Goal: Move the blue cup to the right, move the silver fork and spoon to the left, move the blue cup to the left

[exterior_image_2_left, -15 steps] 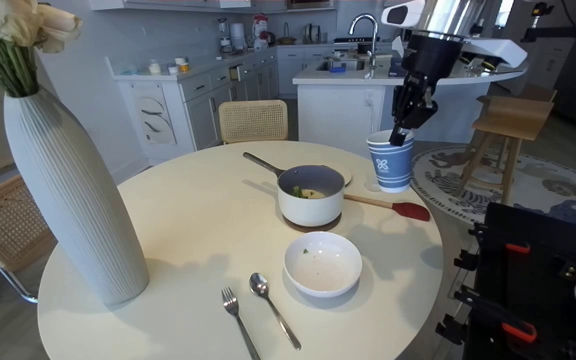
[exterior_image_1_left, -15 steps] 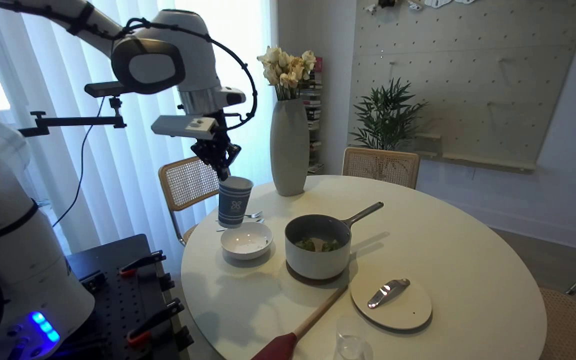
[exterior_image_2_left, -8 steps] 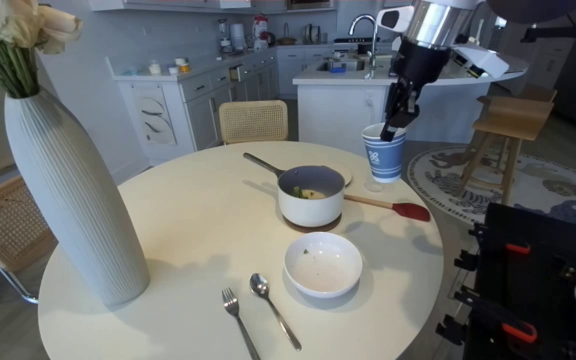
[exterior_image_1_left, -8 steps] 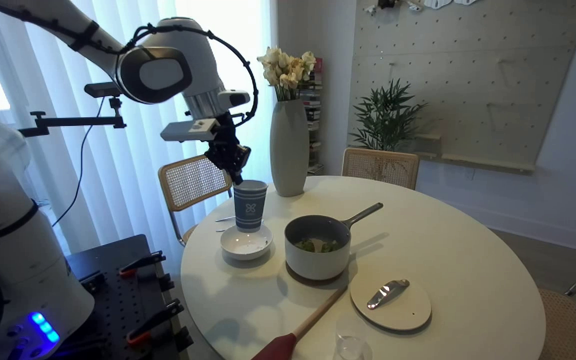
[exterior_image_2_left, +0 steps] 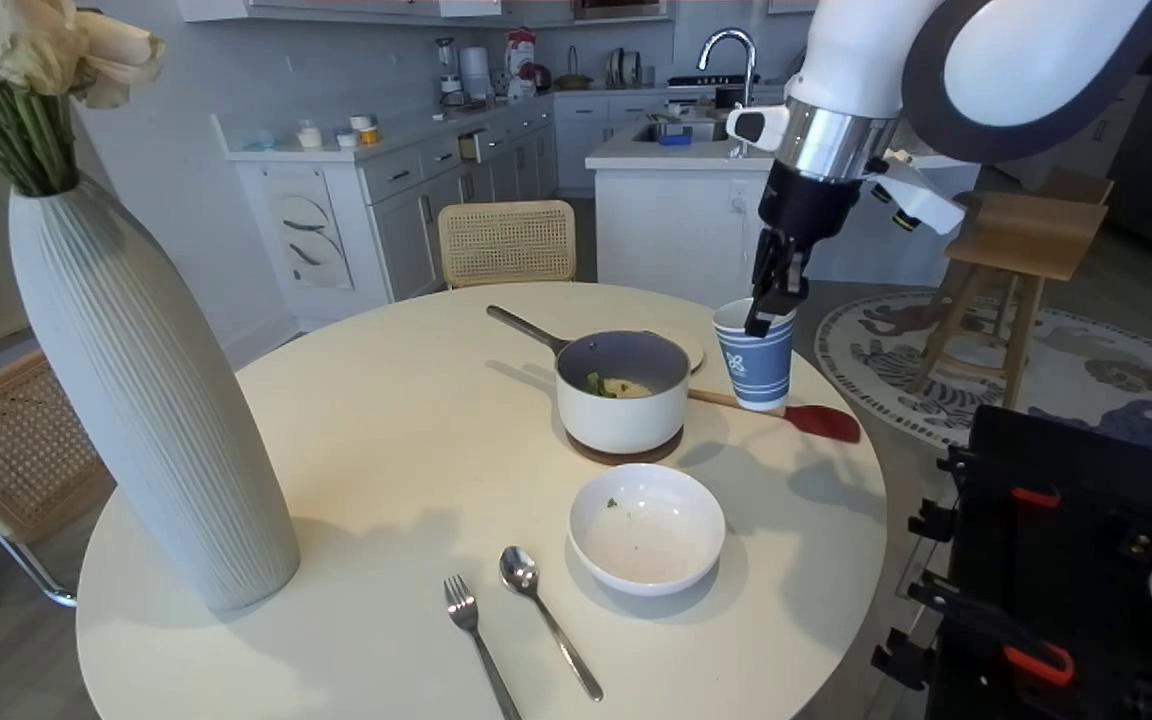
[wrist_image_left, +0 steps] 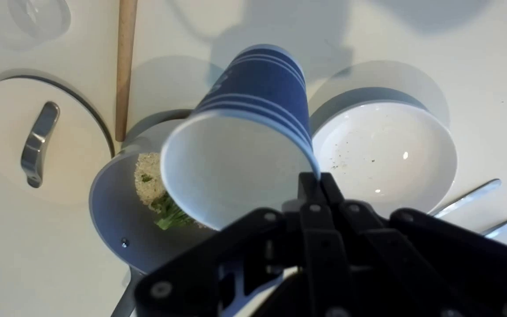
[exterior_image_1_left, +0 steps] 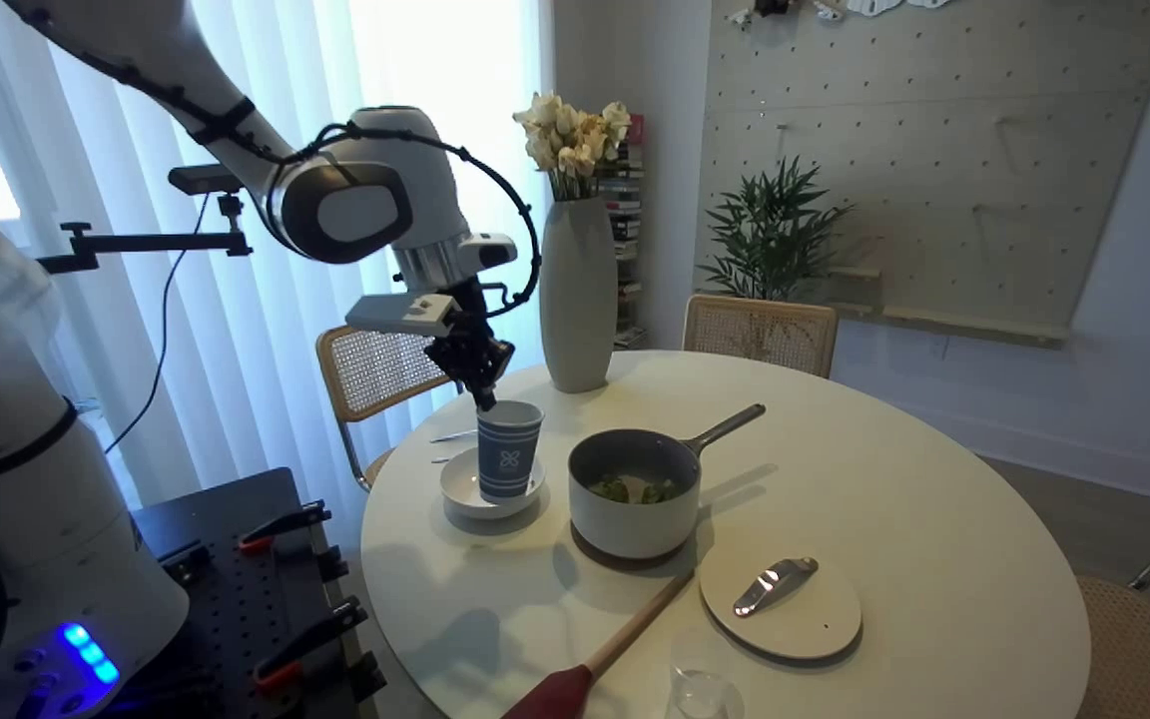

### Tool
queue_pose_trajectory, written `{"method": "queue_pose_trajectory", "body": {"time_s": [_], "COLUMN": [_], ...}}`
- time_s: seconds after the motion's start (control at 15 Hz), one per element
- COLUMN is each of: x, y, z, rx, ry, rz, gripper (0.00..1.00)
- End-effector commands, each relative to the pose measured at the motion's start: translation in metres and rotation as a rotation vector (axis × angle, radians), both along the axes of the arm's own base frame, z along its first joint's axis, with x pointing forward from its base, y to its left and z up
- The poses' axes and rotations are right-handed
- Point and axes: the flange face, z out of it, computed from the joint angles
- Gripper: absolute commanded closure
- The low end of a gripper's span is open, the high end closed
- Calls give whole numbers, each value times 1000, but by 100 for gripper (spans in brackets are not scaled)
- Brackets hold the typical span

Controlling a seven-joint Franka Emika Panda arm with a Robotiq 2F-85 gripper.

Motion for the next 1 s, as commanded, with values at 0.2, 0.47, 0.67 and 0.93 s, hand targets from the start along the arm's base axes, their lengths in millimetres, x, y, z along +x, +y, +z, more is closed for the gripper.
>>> {"method": "queue_pose_trajectory", "body": {"time_s": [0.2, 0.47, 0.67, 0.93], "x": [5, 5, 4, 0], "y": [5, 6, 6, 5], "z": [-47, -67, -79, -92], "rx": [-3, -5, -4, -4], "ry": [11, 5, -11, -15], "rz": [-7, -22, -43, -72], "gripper": [99, 99, 99, 99]}}
